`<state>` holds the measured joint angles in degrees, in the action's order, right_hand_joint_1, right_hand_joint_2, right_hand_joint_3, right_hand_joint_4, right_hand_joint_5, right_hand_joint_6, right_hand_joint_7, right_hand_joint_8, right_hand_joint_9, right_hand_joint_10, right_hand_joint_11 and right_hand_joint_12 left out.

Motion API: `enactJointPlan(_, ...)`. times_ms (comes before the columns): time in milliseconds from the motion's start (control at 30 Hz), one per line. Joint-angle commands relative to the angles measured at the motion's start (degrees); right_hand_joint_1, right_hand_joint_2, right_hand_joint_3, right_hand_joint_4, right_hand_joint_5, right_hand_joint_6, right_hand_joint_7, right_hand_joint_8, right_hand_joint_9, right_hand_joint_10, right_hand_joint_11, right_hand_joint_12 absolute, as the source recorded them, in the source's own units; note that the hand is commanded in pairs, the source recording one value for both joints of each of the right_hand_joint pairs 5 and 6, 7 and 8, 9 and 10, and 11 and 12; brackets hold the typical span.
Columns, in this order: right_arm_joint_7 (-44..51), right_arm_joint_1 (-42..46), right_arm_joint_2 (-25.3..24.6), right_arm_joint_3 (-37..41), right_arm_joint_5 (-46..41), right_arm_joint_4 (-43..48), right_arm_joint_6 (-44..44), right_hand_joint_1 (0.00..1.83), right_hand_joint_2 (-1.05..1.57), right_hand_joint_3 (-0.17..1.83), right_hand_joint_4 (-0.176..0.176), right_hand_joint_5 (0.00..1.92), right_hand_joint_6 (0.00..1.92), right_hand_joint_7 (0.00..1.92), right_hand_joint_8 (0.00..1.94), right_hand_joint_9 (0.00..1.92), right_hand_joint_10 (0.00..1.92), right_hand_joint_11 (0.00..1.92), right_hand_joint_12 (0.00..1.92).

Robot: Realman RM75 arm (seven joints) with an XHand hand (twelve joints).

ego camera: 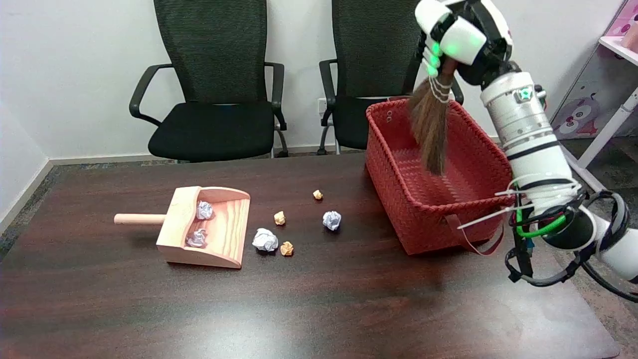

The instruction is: Sweep the paper ball into the dustpan.

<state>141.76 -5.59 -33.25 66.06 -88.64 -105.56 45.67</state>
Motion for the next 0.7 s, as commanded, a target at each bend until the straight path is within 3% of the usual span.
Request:
enactJointPlan(33, 4.93, -15.78, 1.01, -11.72, -8.84, -8.36, -3.95, 0.97, 1.16, 1.36, 0.176, 1.92, 1.92, 1.92, 1.92, 1.92, 1.92, 1.92, 1.92)
enactJointPlan(200, 4.93, -27.96, -0.49, -24.95, -11.11, -6.29, -6.38, 0.94, 1.15, 1.4, 0.176, 1.92, 1.92, 1.92, 1.92, 1.92, 1.92, 1.92, 1.92)
enactJointPlan(367, 4.93, -37.93, -6.83, -35.1, -10.68, 0.55, -6.38, 0.91, 1.14, 1.43, 0.176, 1.92, 1.92, 1.92, 1.92, 1.92, 1.92, 1.92, 1.92)
enactJointPlan(700, 4.93, -40.64, -20.6, -38.64, -3.3, 16.88, -6.54, 0.89, 1.15, 1.4, 0.176, 1.92, 1.92, 1.92, 1.92, 1.92, 1.92, 1.92, 1.92)
